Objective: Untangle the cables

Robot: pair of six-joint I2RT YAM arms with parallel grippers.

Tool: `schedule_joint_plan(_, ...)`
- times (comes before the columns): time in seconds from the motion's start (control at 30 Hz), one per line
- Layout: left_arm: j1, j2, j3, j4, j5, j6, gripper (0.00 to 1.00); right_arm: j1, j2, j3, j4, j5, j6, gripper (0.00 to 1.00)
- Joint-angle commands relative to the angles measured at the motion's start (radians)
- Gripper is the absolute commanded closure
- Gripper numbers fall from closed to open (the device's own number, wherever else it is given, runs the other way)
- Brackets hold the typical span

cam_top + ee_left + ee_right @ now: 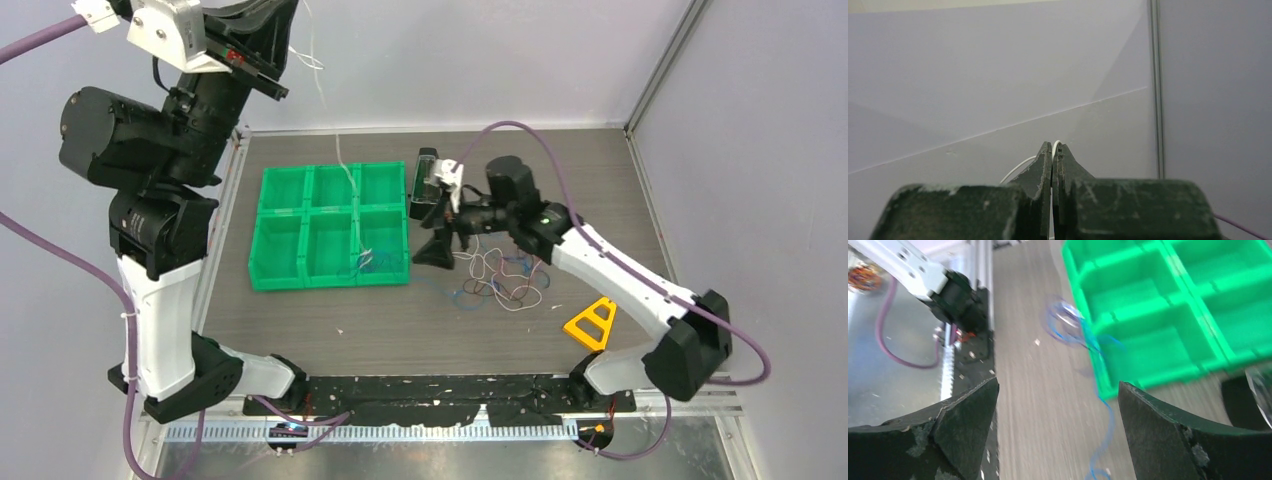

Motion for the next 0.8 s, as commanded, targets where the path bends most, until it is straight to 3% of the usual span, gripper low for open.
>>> schedule_joint_plan(0.0,0.003,-0.018,0.037,0.027,0.029,-0.036,1.00,0.130,0.111,0.105,0.353,0.023,0.224,0.05)
schedule_joint_plan(0.13,0.004,-0.007,0.040,0.034,0.029,-0.048,1.00,0.232,0.213,0.169,0.489,0.172,0.281,0.04)
schedule_joint_plan(0.23,0.003,0.007,0.065,0.029,0.033,-0.052,1.00,0.248,0.285,0.168,0.541,0.376,0.278,0.01)
schedule_joint_plan(0.3,0.003,0.014,0.078,0.028,0.035,-0.051,1.00,0.233,0.298,0.156,0.547,0.440,0.257,0.07)
schedule_joint_plan(0.43,0.004,0.017,0.079,0.025,0.040,-0.048,1.00,0.196,0.225,0.107,0.537,0.347,0.235,0.20)
schedule_joint_plan(0.53,0.003,0.018,0.078,0.022,0.050,-0.046,1.00,0.170,0.118,0.063,0.445,0.175,0.214,0.22)
schedule_joint_plan(0.63,0.003,0.021,0.072,0.024,0.052,-0.046,1.00,0.163,-0.040,0.007,0.359,0.105,0.177,0.22)
schedule_joint_plan(0.73,0.004,0.015,0.052,0.035,0.062,-0.053,1.00,0.162,-0.124,-0.083,0.394,0.141,0.158,0.14)
schedule_joint_plan(0.77,0.003,0.011,0.046,0.040,0.069,-0.057,1.00,0.163,-0.121,-0.093,0.417,0.168,0.168,0.05)
